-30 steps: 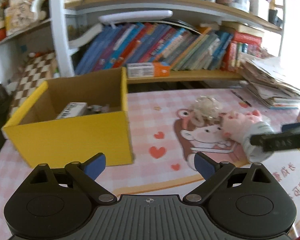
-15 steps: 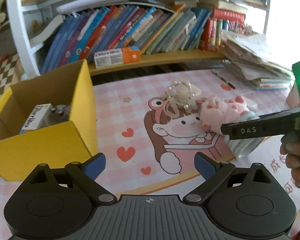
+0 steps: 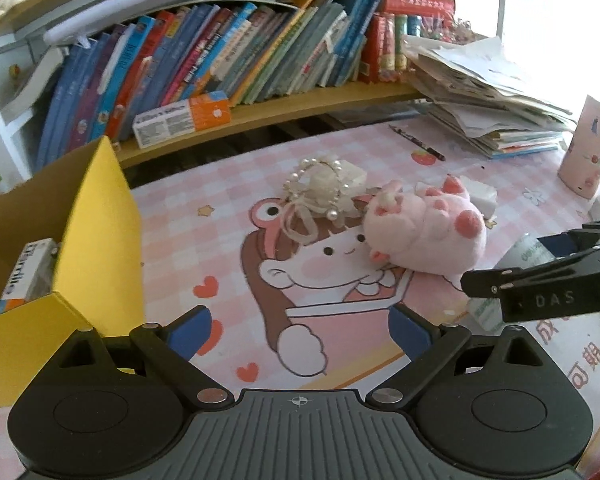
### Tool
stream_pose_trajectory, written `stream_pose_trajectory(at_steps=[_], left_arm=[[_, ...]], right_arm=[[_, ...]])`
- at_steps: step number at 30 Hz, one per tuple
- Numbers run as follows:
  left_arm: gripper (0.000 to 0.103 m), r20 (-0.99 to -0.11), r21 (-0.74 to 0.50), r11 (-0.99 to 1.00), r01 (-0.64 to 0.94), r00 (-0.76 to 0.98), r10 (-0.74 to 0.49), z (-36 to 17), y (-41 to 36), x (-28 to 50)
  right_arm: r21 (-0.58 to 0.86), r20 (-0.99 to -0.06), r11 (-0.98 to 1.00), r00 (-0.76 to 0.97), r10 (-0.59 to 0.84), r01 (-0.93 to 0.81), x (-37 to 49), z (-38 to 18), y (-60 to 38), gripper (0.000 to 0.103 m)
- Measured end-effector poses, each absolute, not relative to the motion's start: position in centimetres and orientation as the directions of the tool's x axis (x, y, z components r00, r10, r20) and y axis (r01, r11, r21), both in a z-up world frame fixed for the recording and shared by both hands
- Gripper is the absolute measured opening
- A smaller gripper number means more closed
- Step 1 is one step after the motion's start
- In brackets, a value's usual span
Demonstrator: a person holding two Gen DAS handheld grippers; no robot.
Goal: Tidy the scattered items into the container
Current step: 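Close the left tool on the pink plush while the right tool holds the tape roll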
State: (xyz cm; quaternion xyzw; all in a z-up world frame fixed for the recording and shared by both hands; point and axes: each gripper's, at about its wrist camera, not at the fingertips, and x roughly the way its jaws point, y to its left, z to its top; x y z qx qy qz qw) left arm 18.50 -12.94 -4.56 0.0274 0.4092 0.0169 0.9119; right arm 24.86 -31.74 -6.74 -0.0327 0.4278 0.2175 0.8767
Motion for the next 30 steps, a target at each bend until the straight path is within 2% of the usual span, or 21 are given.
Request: stream_pose_trajectory(at_steps=[10, 15, 22, 30], left_arm=[[0.097, -0.739, 0.051, 0.996, 0.075, 0.673, -0.013, -4.7, -14.2, 19.8], [0.097, -0.736, 0.043, 0.994, 0.103, 0.676, -0.038, -4.4, -14.7, 21.2], [0.097, -0.736, 0.07, 0.98, 0.189, 0.672, -0.077, -4.6, -16.6, 23.0], [0.096, -0.743, 0.034, 0.961, 0.274, 0.65, -0.158, -5.0, -18.5, 25.7]], right_arm=[[0.149, -0.773, 0.879, 0.502, 0.389, -0.453, 23.4, -6.7, -32.3, 0.083], [0.143, -0.804, 0.881, 0.467, 0.369, -0.45, 23.3, -7.3, -32.4, 0.087], [0.13, -0.81, 0.886, 0.468, 0.353, -0.444, 22.8, -7.3, -32.7, 0.086], [0.102, -0.81, 0.894, 0.485, 0.329, -0.435, 22.6, -7.2, -33.1, 0.086]])
